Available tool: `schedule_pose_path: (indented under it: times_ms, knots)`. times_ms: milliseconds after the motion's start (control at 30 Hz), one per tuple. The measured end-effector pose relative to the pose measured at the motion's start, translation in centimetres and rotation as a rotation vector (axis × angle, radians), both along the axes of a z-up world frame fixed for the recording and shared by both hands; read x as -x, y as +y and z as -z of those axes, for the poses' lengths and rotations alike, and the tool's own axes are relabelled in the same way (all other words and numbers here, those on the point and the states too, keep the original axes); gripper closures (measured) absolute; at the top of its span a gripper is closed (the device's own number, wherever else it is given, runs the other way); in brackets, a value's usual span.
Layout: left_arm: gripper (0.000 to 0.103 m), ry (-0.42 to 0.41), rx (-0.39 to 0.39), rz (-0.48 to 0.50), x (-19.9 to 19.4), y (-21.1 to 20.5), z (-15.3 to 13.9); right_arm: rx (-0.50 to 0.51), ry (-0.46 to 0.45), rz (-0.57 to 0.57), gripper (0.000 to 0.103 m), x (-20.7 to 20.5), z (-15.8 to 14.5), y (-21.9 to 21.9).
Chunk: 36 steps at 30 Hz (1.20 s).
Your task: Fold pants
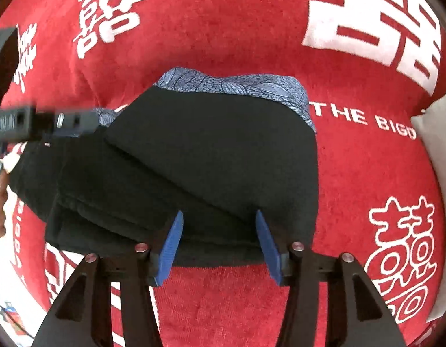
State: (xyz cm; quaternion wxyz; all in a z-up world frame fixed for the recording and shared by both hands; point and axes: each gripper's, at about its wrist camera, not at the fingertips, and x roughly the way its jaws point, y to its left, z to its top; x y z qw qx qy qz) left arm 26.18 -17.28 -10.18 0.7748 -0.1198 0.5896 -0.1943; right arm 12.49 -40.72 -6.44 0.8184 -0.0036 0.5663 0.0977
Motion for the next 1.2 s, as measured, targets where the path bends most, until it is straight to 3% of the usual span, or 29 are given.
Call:
schedule_pose_path:
  times_ms: [200,400,433,467,500,533,633,667,800,933,1033,1200]
  knots:
    - [0.029,0.000,0.031,0.078,-2.9,-2.6,-1.0,-0.015,0.003,-0.018,0.047,-0.6,-0.2,-0.2]
    - [0.030,0.133,-0.028,0.141,-3.3,-4.5,2.8,-0.077,0.010,0.012,0.047,-0.9,-0.7,-1.5]
    - [0.035,0.141,-0.032,0.134,-3.2,-4.5,3.1,-0.097,0.013,0.022,0.047,-1.0,-1.0,-2.0]
    - [0.054,0.139,-0.028,0.131,-3.1,-4.5,3.1,-0.126,0.017,0.036,0.047,-1.1,-1.3,-2.5]
    - [0.063,0.134,-0.053,0.131,-3.0,-4.6,3.1,-0.145,0.021,0.046,0.047,-1.1,-1.5,-2.8]
    - [0.080,0.131,-0.066,0.133,-2.9,-4.7,3.1,-0.154,0.021,0.057,0.048,-0.7,-1.5,-2.9]
    - [0.089,0.105,-0.042,0.140,-2.3,-4.9,1.9,-0.195,0.030,0.087,0.063,-0.8,-2.2,-3.8]
    - [0.099,0.092,-0.027,0.140,-2.1,-4.6,1.2,-0.203,0.032,0.097,0.064,-0.8,-2.4,-4.2]
    - [0.099,0.066,0.076,0.115,-0.2,-4.2,-1.8,-0.215,0.025,0.116,0.064,-0.8,-3.5,-5.4]
    - [0.099,0.064,0.069,0.098,2.7,-3.3,-2.6,-0.210,0.029,0.107,0.064,-0.1,-4.5,-5.7]
    - [0.099,0.137,0.071,0.031,4.6,-1.4,-0.6,-0.222,0.044,0.080,0.064,0.1,-4.5,-5.1]
    - [0.099,0.166,0.052,-0.030,6.5,-0.5,2.7,-0.209,0.086,0.052,0.064,0.6,-3.2,-3.5]
